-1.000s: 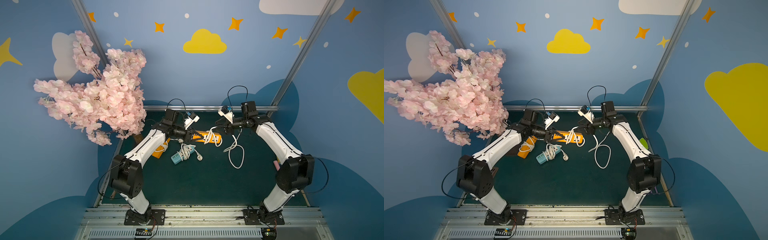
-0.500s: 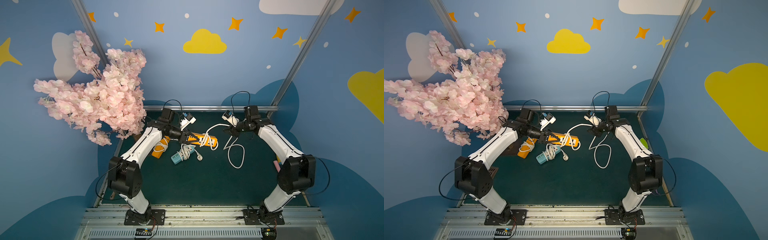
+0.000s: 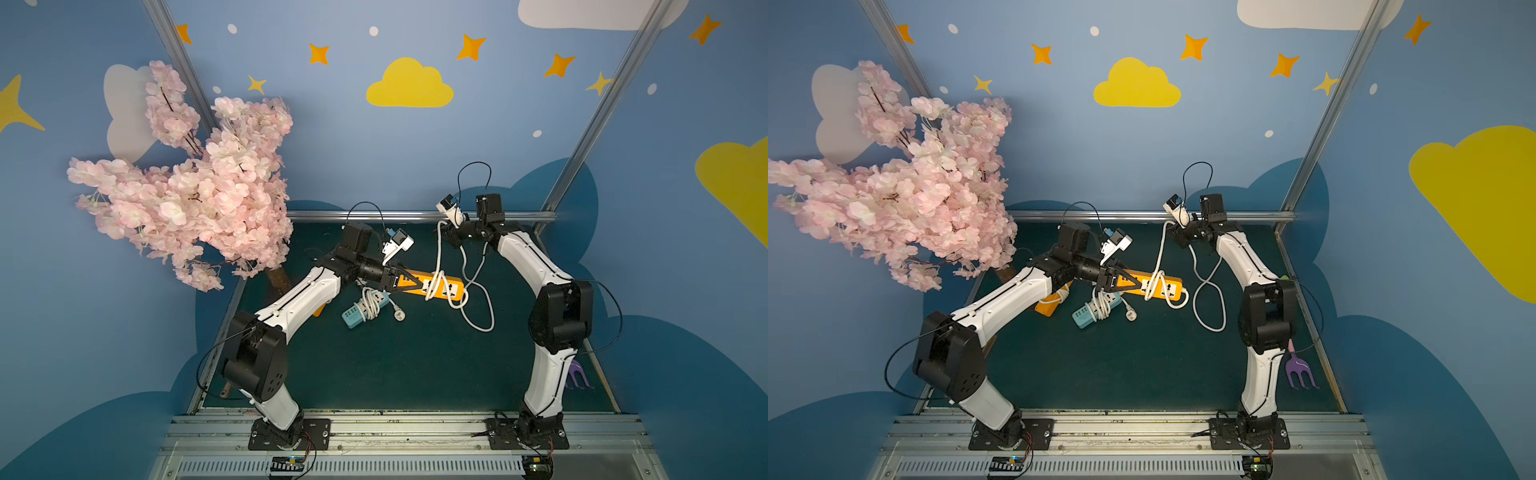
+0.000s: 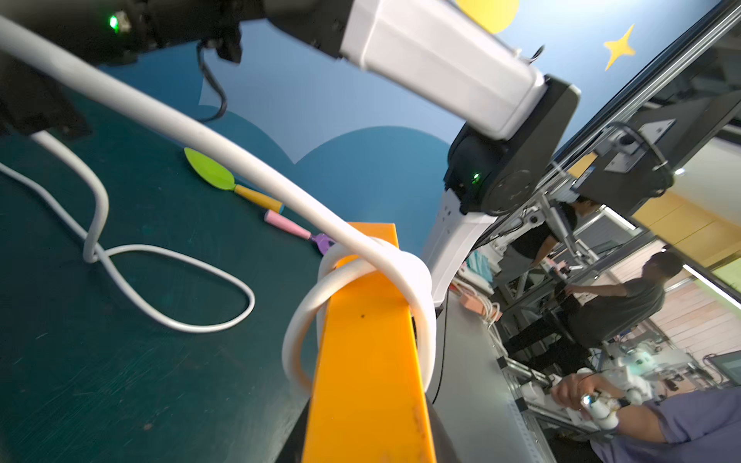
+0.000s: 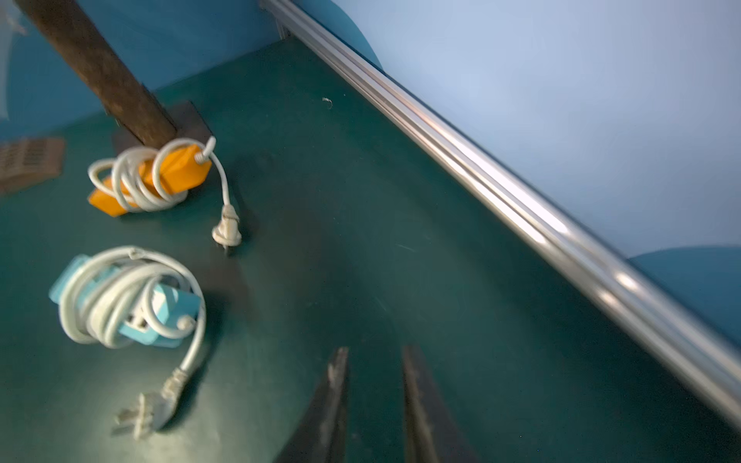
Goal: Wrap the cord around the power strip
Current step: Wrap the power cord around the power strip.
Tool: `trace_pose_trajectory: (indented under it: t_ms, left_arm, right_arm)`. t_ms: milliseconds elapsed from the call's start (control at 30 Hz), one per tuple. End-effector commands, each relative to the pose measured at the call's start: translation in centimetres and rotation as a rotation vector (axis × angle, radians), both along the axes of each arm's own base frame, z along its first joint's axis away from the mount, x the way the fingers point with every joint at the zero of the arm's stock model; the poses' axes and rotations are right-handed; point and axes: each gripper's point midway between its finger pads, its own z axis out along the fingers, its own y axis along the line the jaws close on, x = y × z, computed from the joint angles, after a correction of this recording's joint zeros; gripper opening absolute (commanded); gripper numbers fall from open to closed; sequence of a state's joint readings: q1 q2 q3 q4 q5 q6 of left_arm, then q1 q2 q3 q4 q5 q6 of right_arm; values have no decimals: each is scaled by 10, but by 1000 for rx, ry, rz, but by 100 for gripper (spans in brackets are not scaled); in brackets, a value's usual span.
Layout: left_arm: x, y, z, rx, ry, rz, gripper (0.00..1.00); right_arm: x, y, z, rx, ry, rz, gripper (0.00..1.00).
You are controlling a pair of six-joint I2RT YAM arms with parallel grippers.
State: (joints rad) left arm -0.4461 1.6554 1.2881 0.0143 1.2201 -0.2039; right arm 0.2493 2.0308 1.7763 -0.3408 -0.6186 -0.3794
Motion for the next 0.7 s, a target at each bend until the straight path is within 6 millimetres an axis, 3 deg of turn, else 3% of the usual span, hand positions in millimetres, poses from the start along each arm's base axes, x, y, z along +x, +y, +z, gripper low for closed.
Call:
trace_pose_trajectory:
  t_ms: [0, 133, 300, 567, 667]
  left_arm:
    - [-5, 8, 77, -199, -165, -40, 3]
    - [29, 17, 103, -283, -204, 142, 3]
    - [51, 24, 131, -334, -267, 310, 3]
    - [80, 45, 143, -325, -329, 525, 3]
    - [94, 54, 139, -295, -347, 598, 3]
  right_arm:
    - [0, 6, -15, 154, 115, -5, 42]
    - [-13, 2, -41, 195, 181, -49, 57]
    - [-28, -4, -59, 212, 204, -89, 62]
    - [-37, -5, -96, 160, 252, -153, 62]
    - [-53, -1, -108, 107, 266, -161, 49]
